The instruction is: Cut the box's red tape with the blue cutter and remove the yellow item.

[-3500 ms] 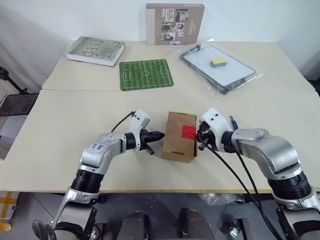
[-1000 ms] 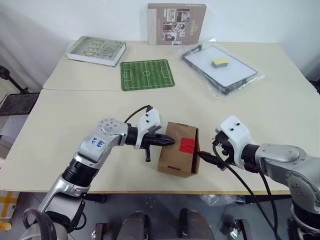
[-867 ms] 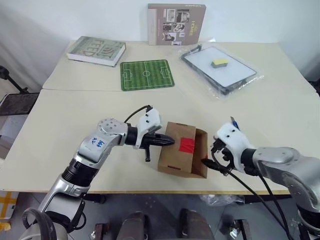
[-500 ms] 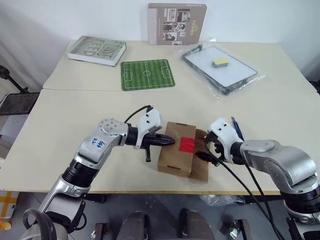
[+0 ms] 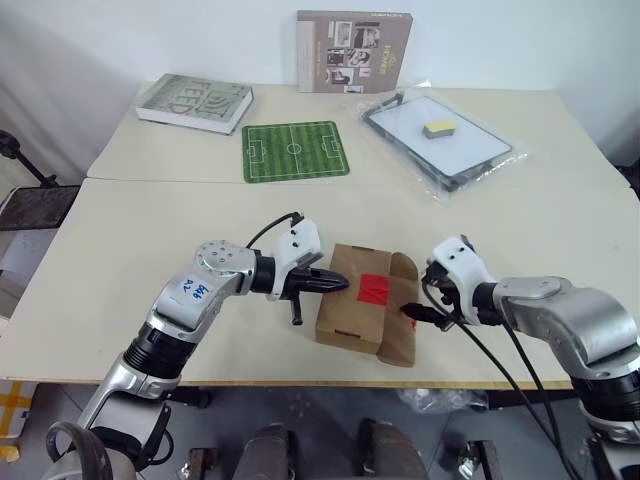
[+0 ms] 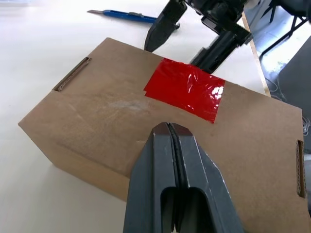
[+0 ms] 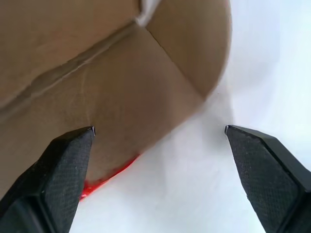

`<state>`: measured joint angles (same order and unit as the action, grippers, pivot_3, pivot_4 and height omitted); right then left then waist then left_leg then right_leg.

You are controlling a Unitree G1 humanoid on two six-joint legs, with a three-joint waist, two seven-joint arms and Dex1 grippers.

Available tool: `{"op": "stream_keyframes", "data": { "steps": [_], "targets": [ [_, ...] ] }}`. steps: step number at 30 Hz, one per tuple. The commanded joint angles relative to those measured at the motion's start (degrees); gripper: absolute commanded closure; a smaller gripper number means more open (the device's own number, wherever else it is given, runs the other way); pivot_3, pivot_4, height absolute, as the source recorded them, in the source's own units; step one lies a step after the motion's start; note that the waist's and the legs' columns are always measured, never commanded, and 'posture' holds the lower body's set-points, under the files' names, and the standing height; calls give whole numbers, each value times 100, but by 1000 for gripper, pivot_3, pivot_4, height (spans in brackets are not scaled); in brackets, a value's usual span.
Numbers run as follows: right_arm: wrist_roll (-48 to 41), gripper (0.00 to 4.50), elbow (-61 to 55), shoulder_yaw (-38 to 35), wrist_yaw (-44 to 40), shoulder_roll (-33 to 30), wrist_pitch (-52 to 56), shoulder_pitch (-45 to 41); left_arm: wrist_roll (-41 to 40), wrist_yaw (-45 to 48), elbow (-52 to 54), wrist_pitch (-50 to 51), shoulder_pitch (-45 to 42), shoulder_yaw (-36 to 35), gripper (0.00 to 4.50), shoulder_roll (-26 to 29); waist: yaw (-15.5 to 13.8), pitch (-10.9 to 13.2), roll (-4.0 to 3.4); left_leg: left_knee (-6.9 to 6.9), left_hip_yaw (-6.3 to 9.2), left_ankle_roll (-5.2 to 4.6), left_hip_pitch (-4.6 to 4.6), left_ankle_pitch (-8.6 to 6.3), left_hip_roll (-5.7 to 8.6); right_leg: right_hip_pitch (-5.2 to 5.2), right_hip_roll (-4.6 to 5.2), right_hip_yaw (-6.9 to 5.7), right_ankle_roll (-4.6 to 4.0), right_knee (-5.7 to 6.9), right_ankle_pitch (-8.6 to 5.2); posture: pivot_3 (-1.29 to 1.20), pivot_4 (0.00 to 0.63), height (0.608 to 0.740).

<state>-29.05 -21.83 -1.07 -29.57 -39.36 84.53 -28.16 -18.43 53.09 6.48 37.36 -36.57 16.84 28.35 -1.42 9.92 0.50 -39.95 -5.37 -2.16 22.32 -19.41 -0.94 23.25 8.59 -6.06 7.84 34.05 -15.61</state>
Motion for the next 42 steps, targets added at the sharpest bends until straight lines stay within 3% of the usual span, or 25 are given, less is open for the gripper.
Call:
{"op": "stream_keyframes", "data": {
  "steps": [1, 6, 13, 26, 34, 37, 42],
  "targets": [
    [-534, 32, 552, -810, 14, 278, 771, 8, 100, -60, 45, 129, 159, 96, 4500, 7, -7, 0, 0, 0, 1, 0, 1, 0, 1, 0, 1, -1, 0, 0, 0, 0, 150, 740],
    [-1332, 32, 1867, -1690, 120, 669, 797, -203, 81, -36, 108, 141, 207, 128, 4500, -8, 15, -2, -1, 5, 2, 0, 0, -3, 3, 0, 1, -2, 0, -3, 0, 0, 150, 740],
    [-2130, 32, 2547, -1822, 777, 1146, 797, -440, 76, 1, 140, 174, 212, 126, 4500, -5, 173, -6, -6, 15, -9, 4, -13, 0, -6, -1, -4, -1, -3, 5, -1, 0, 150, 740],
    [-4011, 32, 2159, -1470, 2205, 1195, 797, -165, 104, -47, 87, 191, 188, 35, 4500, 42, 278, -7, -7, 37, -13, 9, -20, 3, -9, 3, -5, -1, -6, 2, -3, 0, 150, 740],
    [-4582, 32, 2251, -1402, 3064, 1539, 797, -218, 142, -81, -59, 152, 165, -2, 4500, 23, 311, -9, -10, 37, -15, 10, -22, 3, -14, 4, -8, 1, -8, 3, -4, 0, 150, 740],
    [-4677, 677, 2268, -1433, 3314, 1571, 797, -225, 150, -86, -103, 130, 145, -21, 4500, 24, 313, -10, -12, 38, -19, 11, -23, 4, -19, 5, -11, 2, -13, 3, -6, 0, 150, 740],
    [-4971, 2395, 2187, -1497, 3685, 1517, 797, -161, 145, -123, -116, 121, 151, -55, 4500, 20, 299, -11, -14, 38, -21, 13, -19, 5, -18, 12, -9, 5, -14, 6, -7, 0, 150, 740]
  ]
}}
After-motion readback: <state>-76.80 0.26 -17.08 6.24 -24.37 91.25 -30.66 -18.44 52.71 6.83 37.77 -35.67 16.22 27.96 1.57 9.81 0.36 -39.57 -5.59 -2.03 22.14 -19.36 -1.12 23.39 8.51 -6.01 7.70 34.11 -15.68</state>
